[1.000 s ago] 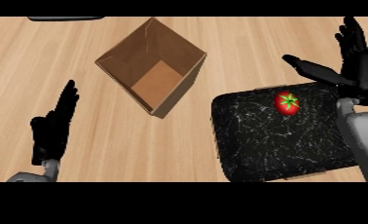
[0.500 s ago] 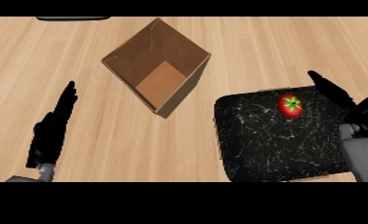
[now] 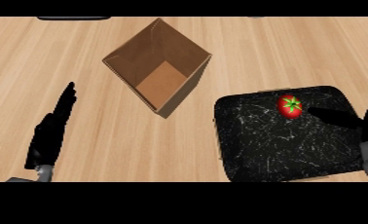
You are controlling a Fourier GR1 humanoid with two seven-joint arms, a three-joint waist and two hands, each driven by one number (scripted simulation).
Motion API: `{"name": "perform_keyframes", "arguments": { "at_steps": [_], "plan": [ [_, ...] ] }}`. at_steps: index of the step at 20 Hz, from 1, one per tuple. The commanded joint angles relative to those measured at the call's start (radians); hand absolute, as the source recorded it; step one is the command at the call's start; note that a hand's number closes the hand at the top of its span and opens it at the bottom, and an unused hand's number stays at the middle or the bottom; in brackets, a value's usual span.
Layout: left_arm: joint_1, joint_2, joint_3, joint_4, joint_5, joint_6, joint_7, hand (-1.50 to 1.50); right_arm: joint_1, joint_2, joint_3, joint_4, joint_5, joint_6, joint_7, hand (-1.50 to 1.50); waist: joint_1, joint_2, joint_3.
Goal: Pick the tomato from the tray and place it in the cardboard box
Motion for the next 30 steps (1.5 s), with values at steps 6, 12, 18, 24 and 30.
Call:
{"name": "perform_keyframes", "arguments": {
  "at_steps": [6,12,18,24,30],
  "plan": [
    [0.001,0.022,0.023,-0.027,0.012,-0.038,-0.003,0.0,-0.084,-0.132,0.12,-0.267,-0.096,0.436,0.528,-1.5,0.02,0.002,0.005],
    [-0.033,-0.012,0.018,-0.016,-0.022,-0.025,0.028,0.0,-0.244,-0.046,0.153,-0.259,-0.038,0.477,0.769,-1.5,0.032,0.009,0.008],
    [-0.067,-0.041,0.023,-0.013,-0.039,-0.021,0.069,0.0,-0.203,0.0,0.136,-0.194,0.014,0.469,0.731,-1.5,0.02,0.009,0.009],
    [0.007,-0.034,0.025,-0.036,-0.045,-0.043,0.02,0.0,-0.189,0.02,0.145,-0.241,0.027,0.515,0.827,-1.5,0.02,0.006,0.008],
    [0.016,-0.052,0.035,-0.065,-0.059,-0.044,0.028,0.0,-0.178,0.096,0.141,-0.19,0.083,0.495,0.779,-1.5,0.024,0.007,0.009]
  ]
}}
